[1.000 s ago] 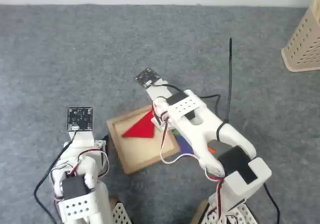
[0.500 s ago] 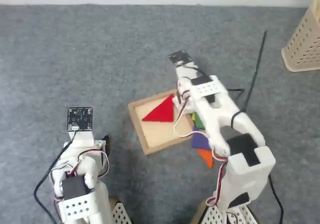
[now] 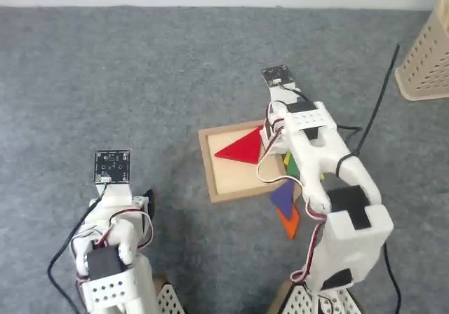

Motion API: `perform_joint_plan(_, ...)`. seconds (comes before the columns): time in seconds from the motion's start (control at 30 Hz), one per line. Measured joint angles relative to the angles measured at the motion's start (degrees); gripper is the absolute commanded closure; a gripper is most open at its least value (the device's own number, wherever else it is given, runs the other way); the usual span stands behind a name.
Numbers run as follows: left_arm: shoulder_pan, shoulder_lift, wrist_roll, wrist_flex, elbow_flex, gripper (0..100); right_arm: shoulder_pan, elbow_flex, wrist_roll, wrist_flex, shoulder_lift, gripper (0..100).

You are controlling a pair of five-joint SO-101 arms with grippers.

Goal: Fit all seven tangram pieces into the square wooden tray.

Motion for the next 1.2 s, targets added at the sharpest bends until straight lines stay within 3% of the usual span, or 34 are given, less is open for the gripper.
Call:
perform_joint_plan(0.23,0.0,0.0,0.0,0.0,0.0,77,0.2,0.0,0.0,8.4,-12.5,84.4)
perform_joint_plan(0.47,0.0,0.0,0.0,0.0,0.0,77,0.2,6.6,0.2,13.9,-22.6,97.3)
perform_joint_plan(0.7,0.0,0.0,0.0,0.0,0.0,77,0.2,28.1,10.3,8.2,-31.3,96.9)
perform_joint_plan(0.9,0.0,0.0,0.0,0.0,0.0,77,0.2,36.7,11.2,6.7,-37.8,87.5)
perform_joint_plan(1.2,0.0,0.0,0.0,0.0,0.0,77,-4.5,41.2,11.3,6.7,-46.2,87.2)
